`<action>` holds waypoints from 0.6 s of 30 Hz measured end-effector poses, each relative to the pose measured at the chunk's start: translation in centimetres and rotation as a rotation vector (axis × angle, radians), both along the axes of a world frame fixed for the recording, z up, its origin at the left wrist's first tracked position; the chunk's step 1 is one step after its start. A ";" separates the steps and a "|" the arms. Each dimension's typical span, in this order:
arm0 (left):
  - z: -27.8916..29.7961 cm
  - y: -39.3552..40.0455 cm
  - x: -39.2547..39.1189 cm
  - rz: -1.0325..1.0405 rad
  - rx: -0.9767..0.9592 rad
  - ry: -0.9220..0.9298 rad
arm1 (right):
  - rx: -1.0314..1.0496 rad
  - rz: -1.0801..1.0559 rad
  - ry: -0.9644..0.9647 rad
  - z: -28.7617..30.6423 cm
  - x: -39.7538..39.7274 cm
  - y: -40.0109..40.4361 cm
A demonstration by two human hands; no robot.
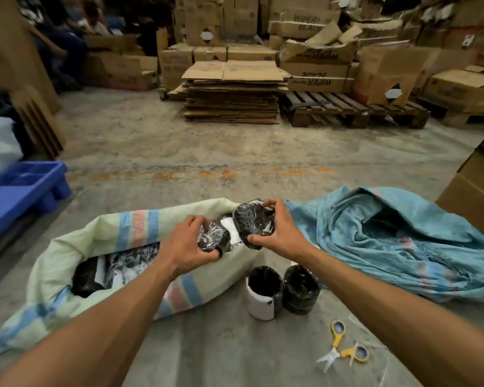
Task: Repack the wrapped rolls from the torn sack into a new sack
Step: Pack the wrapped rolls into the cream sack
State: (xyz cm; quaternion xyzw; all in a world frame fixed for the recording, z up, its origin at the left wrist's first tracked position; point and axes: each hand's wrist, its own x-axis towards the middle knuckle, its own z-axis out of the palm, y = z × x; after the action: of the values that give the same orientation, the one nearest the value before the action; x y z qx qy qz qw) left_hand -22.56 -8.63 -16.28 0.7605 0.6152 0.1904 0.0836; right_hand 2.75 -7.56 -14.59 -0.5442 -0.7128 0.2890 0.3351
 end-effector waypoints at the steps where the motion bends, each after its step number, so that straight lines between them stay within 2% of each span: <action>1: -0.4 0.2 -1.5 0.104 -0.031 0.006 | -0.015 0.028 -0.024 0.1 -1.8 0.8; 4: -1.7 0.6 -5.6 0.409 -0.121 -0.071 | -0.062 0.132 -0.158 -0.3 -7.3 3.4; 6: -3.4 0.8 -7.9 0.471 -0.182 -0.112 | -0.066 0.165 -0.272 -1.4 -10.4 4.7; 9: -5.4 1.1 -10.5 0.455 -0.229 -0.171 | -0.113 0.188 -0.413 -3.8 -13.9 6.0; 13: -7.9 1.0 -12.3 0.426 -0.227 -0.299 | -0.213 0.215 -0.491 -7.8 -17.7 6.6; 18: -8.7 0.1 -12.5 0.428 -0.195 -0.382 | -0.172 0.036 -0.500 -9.5 -19.3 5.4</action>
State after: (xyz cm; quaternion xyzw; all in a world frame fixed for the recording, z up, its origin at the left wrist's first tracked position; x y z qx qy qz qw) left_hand -35.04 -8.49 -24.96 0.5523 0.7501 0.2831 0.2283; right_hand -16.60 -2.13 -24.08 -0.6126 -0.7557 0.2108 0.0958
